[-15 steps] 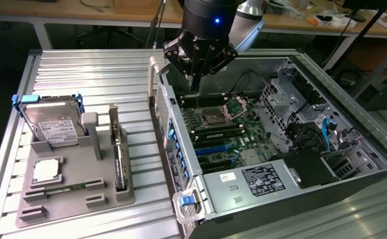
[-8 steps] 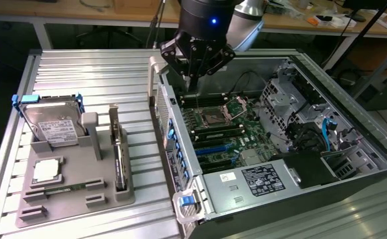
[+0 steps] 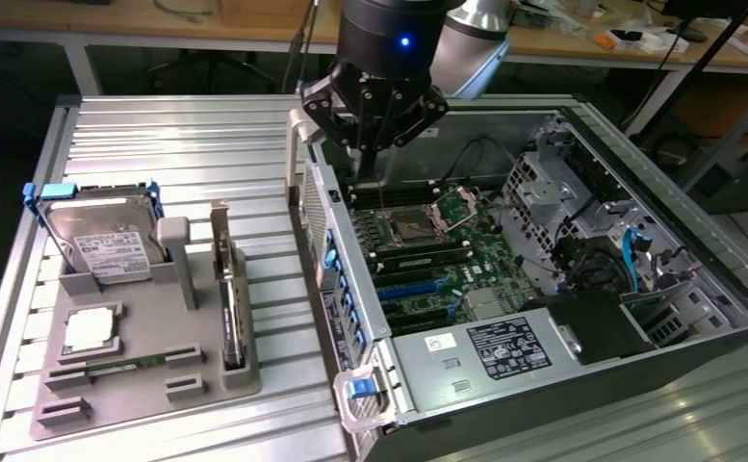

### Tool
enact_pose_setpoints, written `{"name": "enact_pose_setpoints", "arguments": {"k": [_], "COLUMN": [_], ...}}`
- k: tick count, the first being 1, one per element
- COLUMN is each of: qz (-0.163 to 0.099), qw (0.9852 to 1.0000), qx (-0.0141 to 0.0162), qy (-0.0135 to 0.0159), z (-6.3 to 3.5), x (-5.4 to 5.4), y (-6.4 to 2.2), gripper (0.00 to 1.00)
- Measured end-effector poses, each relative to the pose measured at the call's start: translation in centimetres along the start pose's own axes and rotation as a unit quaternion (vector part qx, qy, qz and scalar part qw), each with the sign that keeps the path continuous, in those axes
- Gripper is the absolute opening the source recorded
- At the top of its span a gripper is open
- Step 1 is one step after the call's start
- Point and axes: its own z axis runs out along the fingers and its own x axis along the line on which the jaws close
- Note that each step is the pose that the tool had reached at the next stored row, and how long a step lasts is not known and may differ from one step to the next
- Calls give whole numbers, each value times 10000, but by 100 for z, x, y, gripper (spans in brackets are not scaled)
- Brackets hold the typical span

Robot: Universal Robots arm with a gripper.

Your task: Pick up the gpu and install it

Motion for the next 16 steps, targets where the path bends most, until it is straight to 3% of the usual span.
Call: {"name": "enact_pose_setpoints", "arguments": {"k": [16], "qz": [0], "qw": [10000], "qx": [0], "qy": [0], "z": [-5], "x": [151], "y": [-50], "gripper": [11]}}
